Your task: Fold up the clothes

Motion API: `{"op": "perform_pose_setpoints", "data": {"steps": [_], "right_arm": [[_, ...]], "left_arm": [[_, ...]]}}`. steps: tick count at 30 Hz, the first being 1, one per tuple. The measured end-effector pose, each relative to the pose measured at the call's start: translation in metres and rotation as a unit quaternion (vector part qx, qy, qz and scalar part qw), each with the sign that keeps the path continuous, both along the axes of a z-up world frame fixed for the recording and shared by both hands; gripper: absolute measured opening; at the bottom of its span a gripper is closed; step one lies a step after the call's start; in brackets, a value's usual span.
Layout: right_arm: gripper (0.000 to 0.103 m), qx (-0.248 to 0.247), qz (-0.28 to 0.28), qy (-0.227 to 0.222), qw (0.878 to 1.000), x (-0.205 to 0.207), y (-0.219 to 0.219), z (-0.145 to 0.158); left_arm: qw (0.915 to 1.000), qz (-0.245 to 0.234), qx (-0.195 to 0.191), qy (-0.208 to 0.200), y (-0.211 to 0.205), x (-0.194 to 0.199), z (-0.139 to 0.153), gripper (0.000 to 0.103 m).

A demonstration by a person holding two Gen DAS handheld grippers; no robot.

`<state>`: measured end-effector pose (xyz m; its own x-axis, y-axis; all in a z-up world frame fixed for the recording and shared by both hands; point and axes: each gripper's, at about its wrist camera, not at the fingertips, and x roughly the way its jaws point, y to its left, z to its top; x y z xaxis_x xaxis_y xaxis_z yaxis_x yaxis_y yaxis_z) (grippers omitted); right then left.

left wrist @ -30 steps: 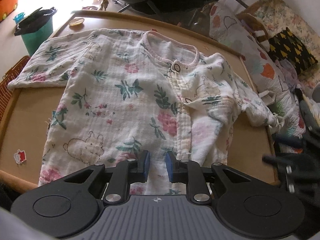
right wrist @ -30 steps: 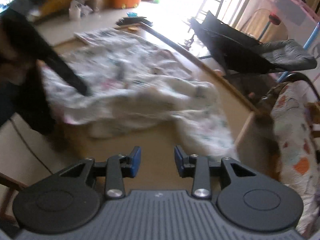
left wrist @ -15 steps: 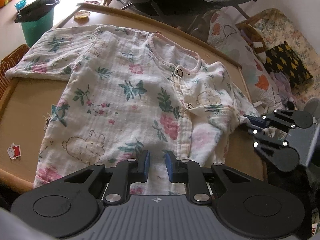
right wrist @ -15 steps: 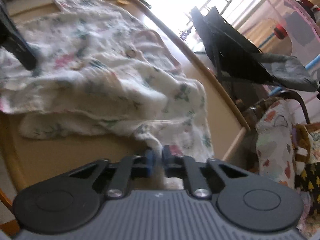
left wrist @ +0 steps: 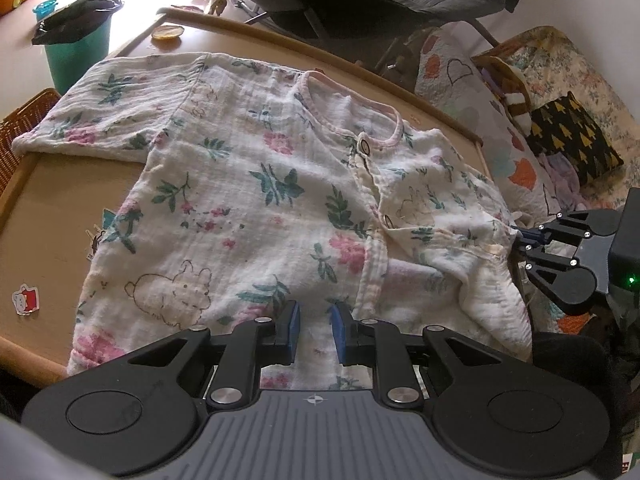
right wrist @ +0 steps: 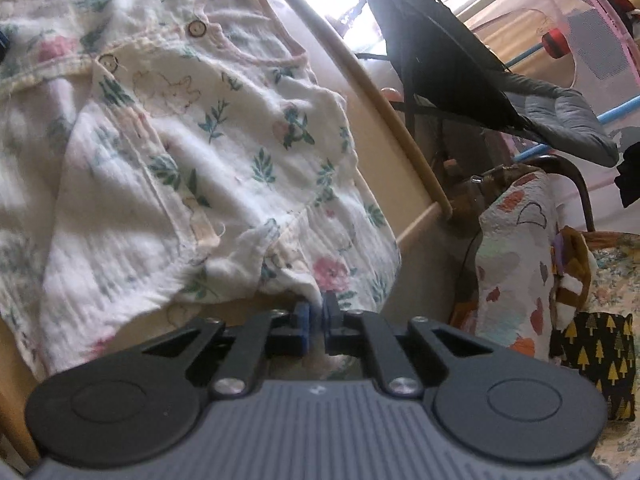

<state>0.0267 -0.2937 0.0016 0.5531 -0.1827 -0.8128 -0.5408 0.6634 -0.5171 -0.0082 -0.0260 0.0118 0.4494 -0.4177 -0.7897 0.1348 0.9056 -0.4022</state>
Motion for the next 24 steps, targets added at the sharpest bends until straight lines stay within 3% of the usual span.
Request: {"op": "perform_pose_setpoints", "data": {"steps": [10,19,24], "right_arm": [[0.013,0.076,-0.038,0.014,0.996,-0.022,0.0,0.025],[0.031,0.188,-0.096,0.008,0.977,-0.058,0.015,0.055],[0.033,0.225,-0.133,0.001,0.965,-0.07,0.025,0.056]], "left_arm": [[0.9999,0.009,-0.008,0.003,0.002,-0.004,0.0,0.023],[0.9995,-0.021,-0.012,0.019,-0.012,-0.015,0.0,0.023],[0.9996,-0.029,-0.001,0.006,-0.011,-0.023,0.003,0.023]]}}
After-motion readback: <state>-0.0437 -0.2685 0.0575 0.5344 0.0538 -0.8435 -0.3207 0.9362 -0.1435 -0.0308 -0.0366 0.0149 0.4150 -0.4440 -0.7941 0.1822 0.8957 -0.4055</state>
